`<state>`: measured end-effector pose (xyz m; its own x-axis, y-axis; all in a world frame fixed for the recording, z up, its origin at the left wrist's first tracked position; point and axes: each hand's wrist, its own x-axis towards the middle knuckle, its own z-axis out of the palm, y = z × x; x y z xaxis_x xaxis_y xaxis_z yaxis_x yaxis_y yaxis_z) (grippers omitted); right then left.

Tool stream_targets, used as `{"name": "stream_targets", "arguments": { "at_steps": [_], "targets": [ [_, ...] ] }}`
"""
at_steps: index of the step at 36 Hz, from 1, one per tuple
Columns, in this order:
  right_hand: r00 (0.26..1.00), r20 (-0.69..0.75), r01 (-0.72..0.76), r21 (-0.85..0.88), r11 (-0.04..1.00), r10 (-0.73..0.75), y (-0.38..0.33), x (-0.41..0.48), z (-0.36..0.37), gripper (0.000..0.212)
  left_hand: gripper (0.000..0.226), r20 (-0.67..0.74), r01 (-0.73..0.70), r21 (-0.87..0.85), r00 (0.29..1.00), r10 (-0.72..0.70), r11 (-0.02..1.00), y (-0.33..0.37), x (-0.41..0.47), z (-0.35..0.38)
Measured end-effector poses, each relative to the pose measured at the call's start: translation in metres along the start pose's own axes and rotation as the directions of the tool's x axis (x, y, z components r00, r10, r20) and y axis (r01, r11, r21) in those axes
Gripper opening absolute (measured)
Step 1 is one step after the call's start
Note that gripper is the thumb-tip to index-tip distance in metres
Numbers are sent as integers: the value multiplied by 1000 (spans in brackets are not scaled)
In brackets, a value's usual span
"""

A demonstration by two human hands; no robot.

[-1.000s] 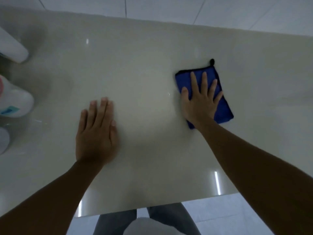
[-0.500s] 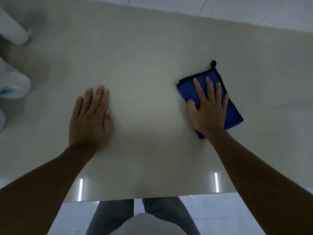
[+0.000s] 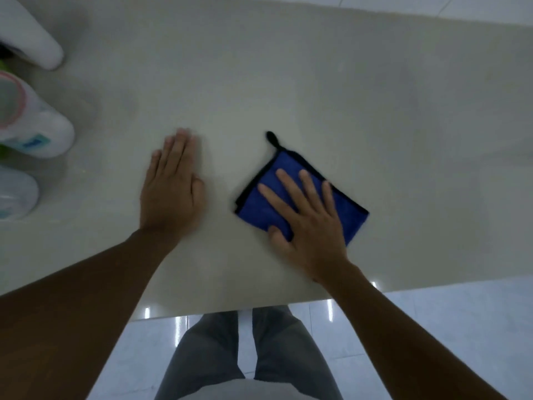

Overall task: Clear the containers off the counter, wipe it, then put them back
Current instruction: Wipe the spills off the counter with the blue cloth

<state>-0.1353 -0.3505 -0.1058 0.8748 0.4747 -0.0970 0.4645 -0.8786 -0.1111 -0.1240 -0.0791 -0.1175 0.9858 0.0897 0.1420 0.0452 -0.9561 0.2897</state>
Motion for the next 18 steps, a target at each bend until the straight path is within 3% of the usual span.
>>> {"name": "stream_targets", "arguments": {
  "at_steps": [4,9,12,18],
  "targets": [
    [924,-7,-382,62,922,383,26,1,-7,72,64,-40,57,51,998,-55,997,-34,-20,-22],
    [814,27,-580,98,809,580,16,64,-14,69,62,20,128,143,991,-132,981,-88,-55,-39],
    [825,25,-565,75,822,565,-3,104,-13,66,60,31,161,131,986,-167,978,-90,-63,-36],
    [933,36,-359,56,932,358,-90,158,-10,67,61,15,175,88,984,-177,981,-89,-61,-36]
  ]
}}
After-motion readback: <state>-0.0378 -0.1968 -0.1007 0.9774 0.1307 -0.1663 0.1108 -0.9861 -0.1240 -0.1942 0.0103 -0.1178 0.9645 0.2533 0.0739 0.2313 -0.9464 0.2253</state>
